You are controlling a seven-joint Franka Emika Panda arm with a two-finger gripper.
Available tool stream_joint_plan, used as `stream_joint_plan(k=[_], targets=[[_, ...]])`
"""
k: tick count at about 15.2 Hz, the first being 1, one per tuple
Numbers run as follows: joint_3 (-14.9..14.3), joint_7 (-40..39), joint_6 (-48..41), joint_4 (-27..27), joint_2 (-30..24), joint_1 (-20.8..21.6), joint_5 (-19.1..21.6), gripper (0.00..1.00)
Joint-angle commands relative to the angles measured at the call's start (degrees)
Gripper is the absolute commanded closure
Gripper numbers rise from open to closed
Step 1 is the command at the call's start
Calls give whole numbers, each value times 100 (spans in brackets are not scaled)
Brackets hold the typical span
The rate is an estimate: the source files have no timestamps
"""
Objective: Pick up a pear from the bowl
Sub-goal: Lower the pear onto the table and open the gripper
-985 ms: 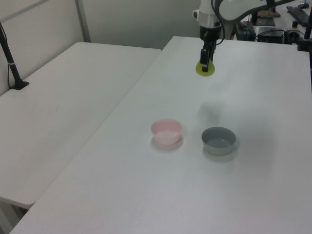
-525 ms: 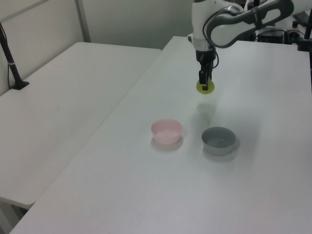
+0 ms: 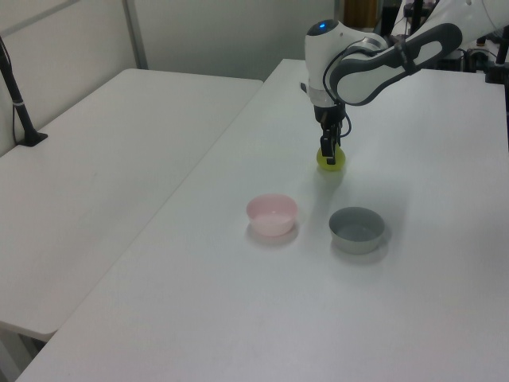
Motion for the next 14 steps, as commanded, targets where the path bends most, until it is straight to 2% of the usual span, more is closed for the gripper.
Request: stream_joint_plan(k=[1, 5, 11, 14], targets=[[-44, -4, 81, -72, -90, 20, -83, 0], [-61, 13, -42, -64, -563, -15, -39, 0], [-61, 39, -1314, -37, -1898, -217, 75, 0], [-61, 13, -1676, -46, -2277, -323, 207, 0]])
